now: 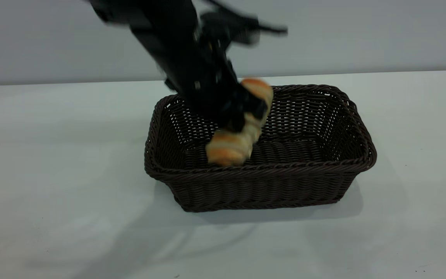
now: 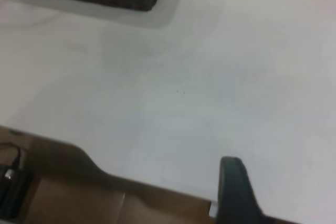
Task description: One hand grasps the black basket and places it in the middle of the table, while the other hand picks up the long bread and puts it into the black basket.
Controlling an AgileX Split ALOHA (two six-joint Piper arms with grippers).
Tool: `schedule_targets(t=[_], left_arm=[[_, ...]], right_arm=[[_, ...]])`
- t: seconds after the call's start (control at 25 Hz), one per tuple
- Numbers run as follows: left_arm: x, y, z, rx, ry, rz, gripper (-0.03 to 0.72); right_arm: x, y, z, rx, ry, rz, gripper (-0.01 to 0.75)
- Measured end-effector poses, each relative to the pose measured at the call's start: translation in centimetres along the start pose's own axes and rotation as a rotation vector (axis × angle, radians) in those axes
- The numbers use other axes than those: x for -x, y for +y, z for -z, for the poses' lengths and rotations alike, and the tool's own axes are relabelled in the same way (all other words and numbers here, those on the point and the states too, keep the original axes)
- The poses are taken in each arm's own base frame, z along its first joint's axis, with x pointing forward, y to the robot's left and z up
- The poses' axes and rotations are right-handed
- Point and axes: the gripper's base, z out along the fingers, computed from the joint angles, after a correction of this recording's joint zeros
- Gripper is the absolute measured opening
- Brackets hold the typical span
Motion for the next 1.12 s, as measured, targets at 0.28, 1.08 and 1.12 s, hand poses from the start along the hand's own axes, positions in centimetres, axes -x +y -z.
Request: schedule_targets(t=[0.28, 1.08, 1.12], left_arm=[[-0.1, 0.3, -0.1, 0.025, 0.016, -0.072, 0.504], [-3.5, -0.3, 34.5, 0.158, 0.073, -0.177, 0.59], [-4.3, -0.3, 35.3, 0.158, 0.066, -0.175, 0.589]], right_arm=[[-1.2, 0.2, 1.5, -0.017, -0.138, 0.009, 0.473], [-1.9, 0.3, 2.2, -0.023, -0.198, 0.013, 0.455], [-1.9, 0.3, 2.2, -0.023, -0.198, 0.013, 0.455]])
